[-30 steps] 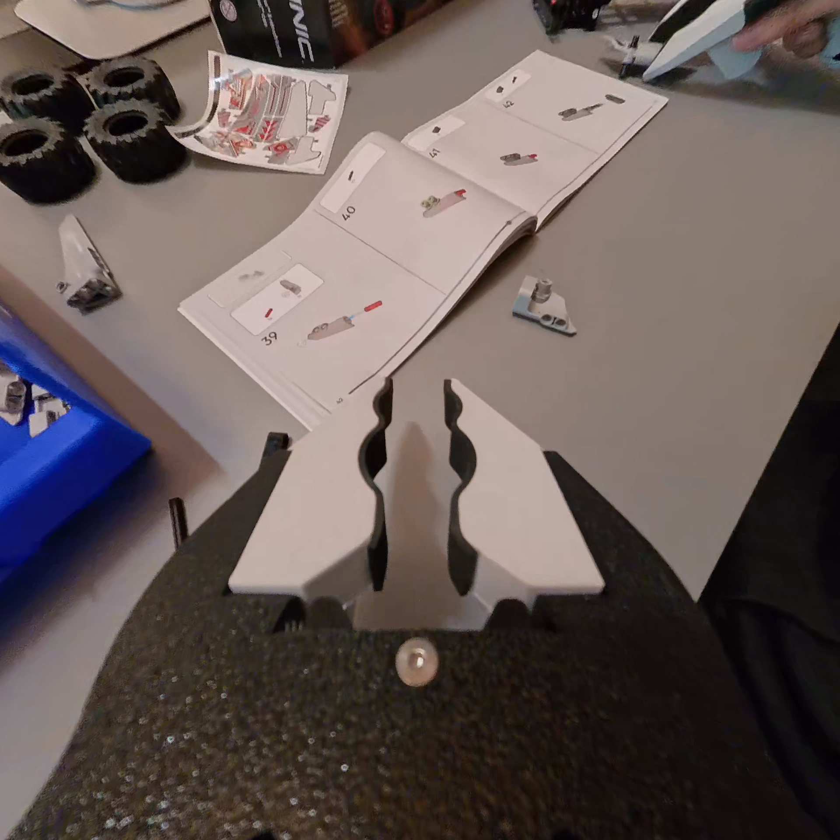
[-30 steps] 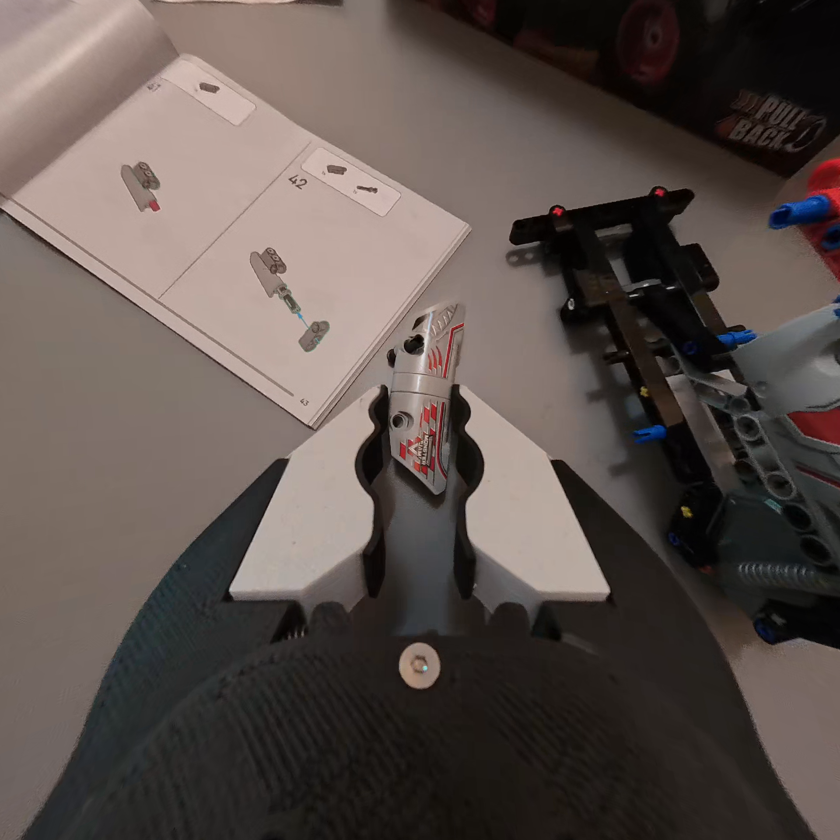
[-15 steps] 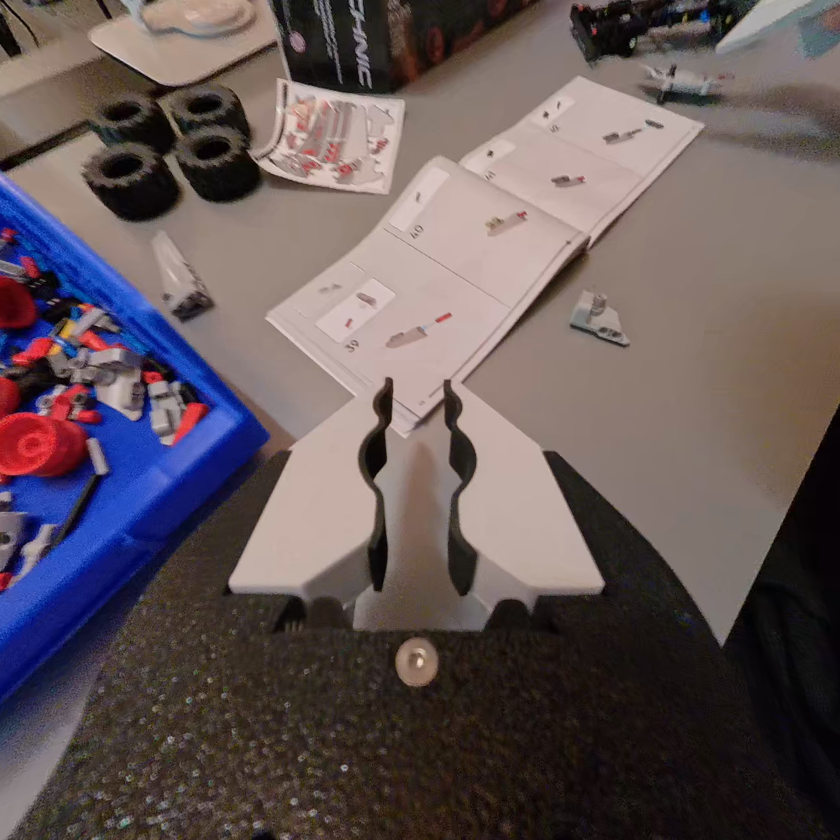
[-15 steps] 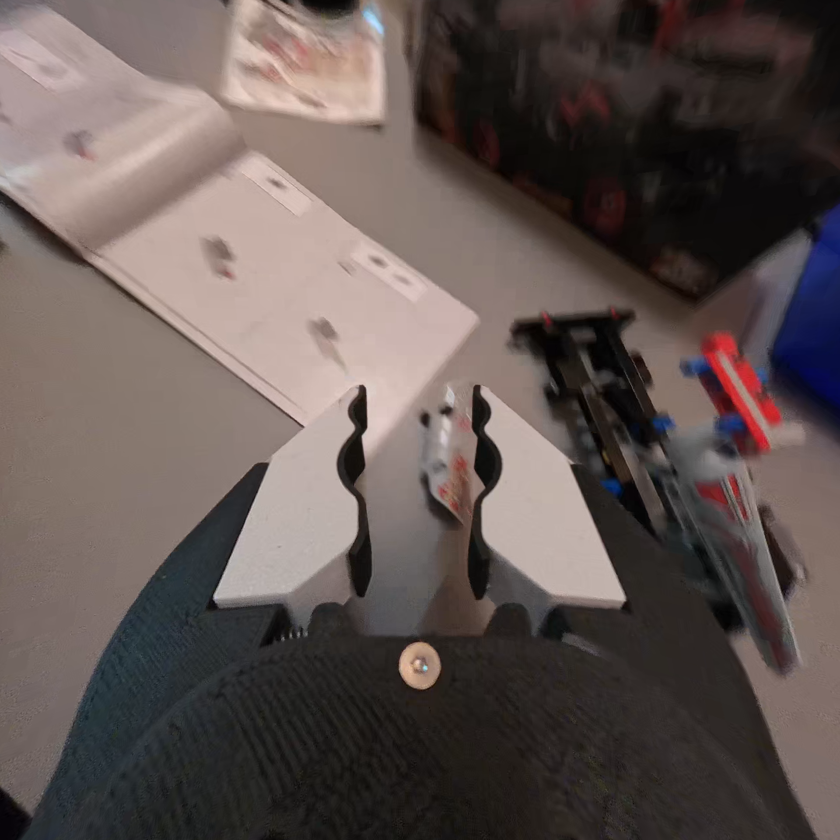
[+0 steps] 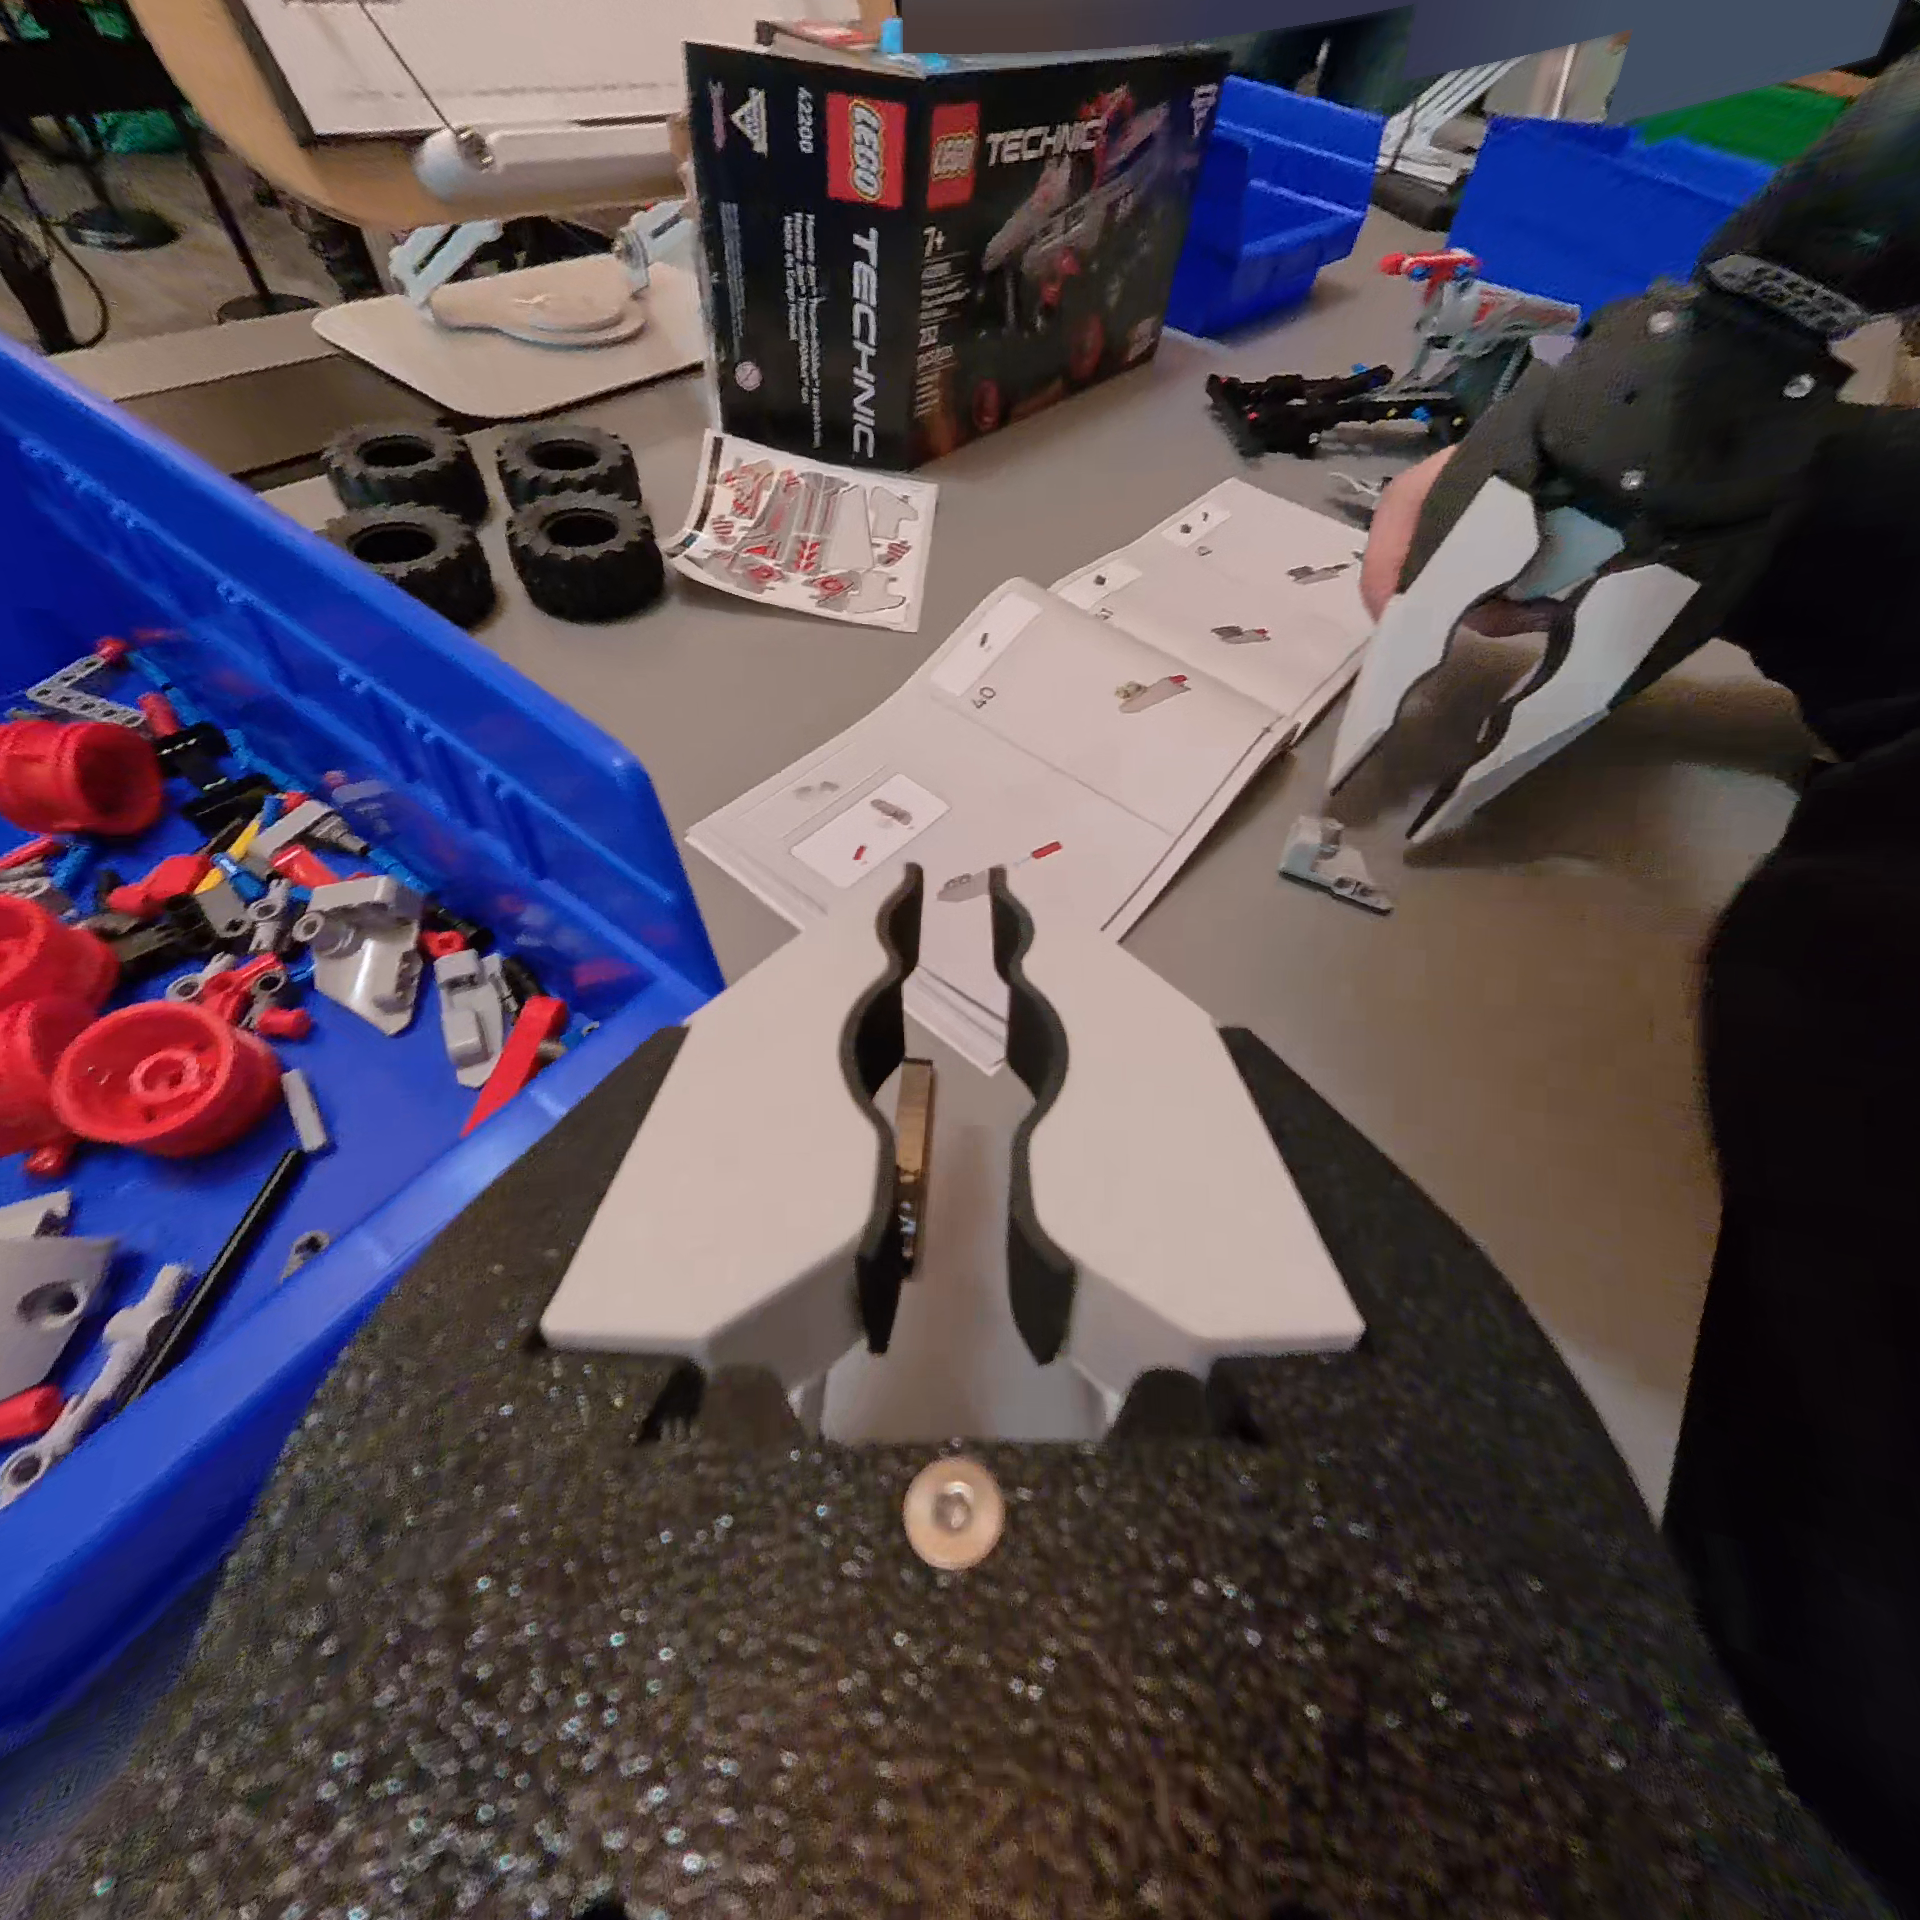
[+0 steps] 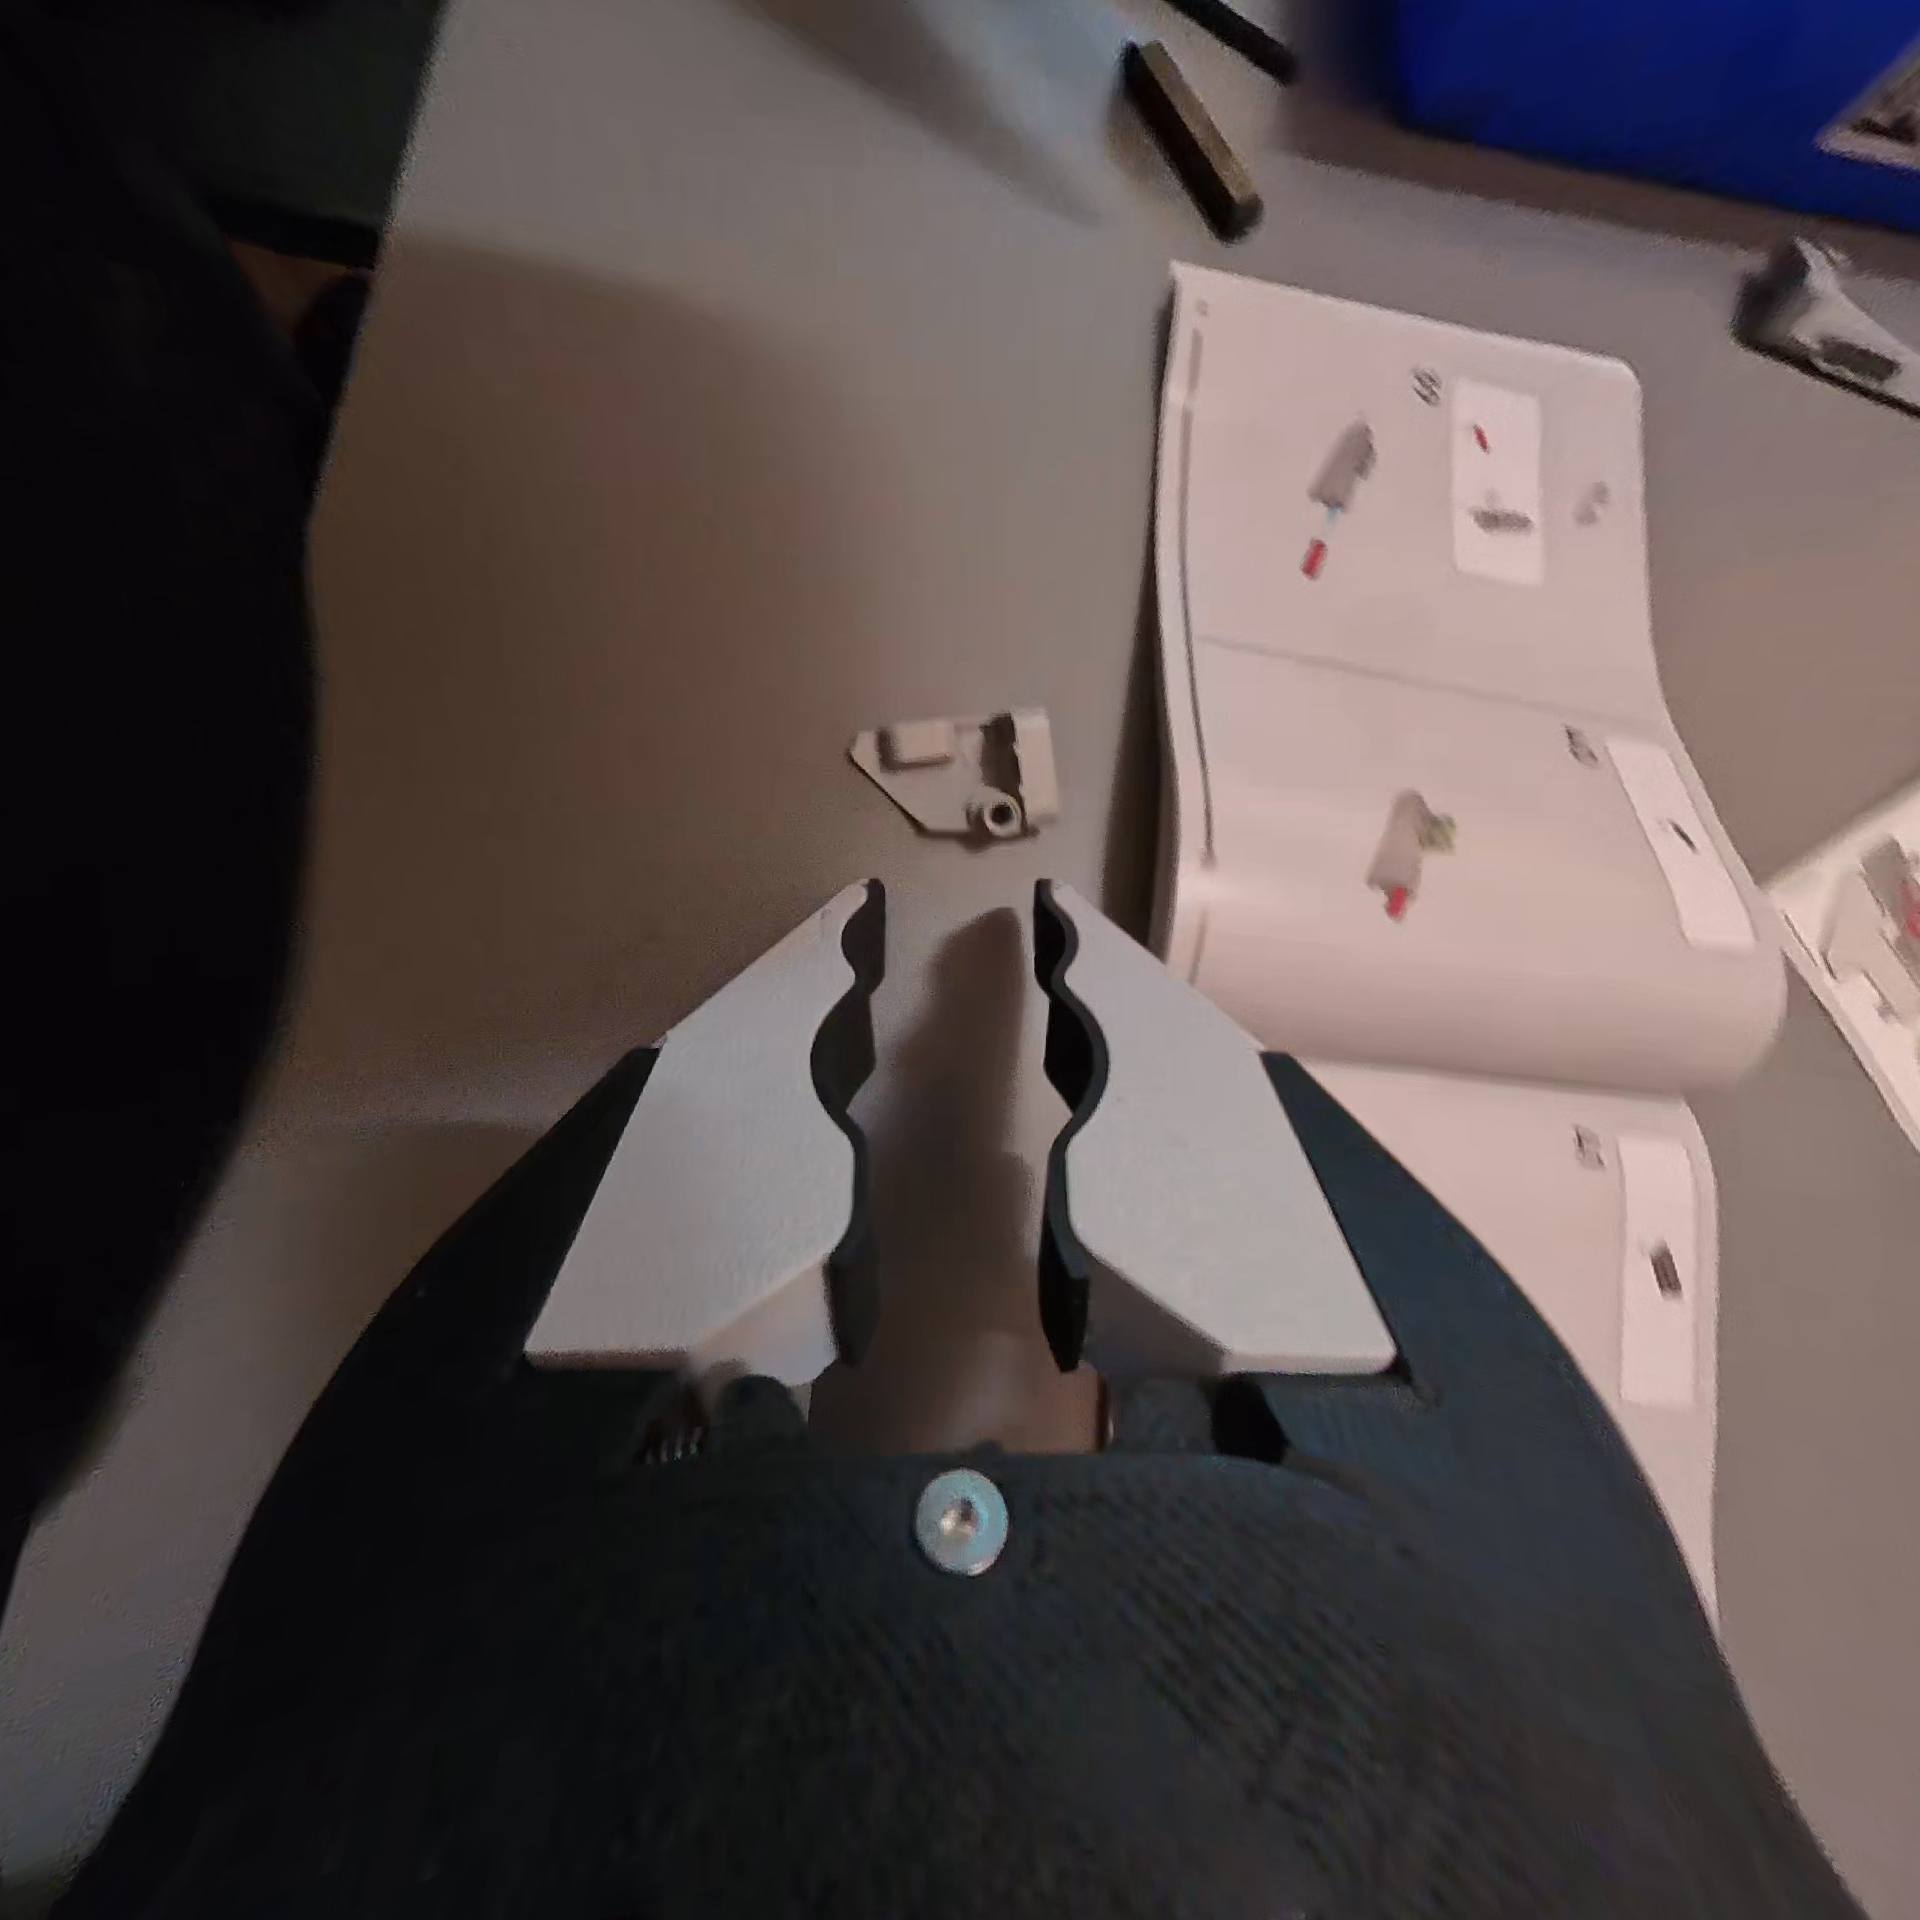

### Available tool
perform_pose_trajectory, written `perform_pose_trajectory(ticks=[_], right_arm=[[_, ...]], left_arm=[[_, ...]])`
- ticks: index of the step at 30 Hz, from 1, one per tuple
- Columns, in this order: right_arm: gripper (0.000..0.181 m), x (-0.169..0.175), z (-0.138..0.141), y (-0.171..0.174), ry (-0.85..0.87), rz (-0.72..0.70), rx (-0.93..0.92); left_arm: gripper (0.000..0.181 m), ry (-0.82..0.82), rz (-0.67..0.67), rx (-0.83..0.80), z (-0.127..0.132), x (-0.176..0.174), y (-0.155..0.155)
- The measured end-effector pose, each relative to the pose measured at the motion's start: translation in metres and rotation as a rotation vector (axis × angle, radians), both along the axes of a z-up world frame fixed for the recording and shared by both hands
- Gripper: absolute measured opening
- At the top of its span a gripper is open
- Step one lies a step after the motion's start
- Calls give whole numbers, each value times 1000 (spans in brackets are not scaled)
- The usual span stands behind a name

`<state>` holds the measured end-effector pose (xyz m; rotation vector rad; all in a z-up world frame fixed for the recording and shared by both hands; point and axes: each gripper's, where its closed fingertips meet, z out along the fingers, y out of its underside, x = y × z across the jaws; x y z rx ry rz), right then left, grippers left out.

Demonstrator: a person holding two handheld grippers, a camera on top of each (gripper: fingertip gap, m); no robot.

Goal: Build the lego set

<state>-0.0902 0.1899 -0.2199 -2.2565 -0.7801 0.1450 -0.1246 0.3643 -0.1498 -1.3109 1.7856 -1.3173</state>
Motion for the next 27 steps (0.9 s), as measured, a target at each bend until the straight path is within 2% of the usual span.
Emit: perform_pose_trajectory(ticks=[5,9,16,20,22,25,27], right_arm=[[24,-15,-6,14,44,78,9],[21,-24,-8,15,90,90,-10],[20,-30,-8,31,160,-11,20],[23,-32,-7,30,208,-62,-13],[22,-30,-8,29,194,-83,-16],[23,-26,-7,24,162,-137,-38],[24,-32,-3,20,196,-164,-38]], left_arm=[[11,50,-36,44,-18,6,-5],[11,85,-57,28,-19,12,-11],[11,204,-23,32,-26,19,-15],[15,269,-142,38,-33,2,-63],[19,283,-215,123,-43,-8,-89],[14,290,-216,293,-58,-8,-101],[12,316,-242,266,-64,-7,-115]])
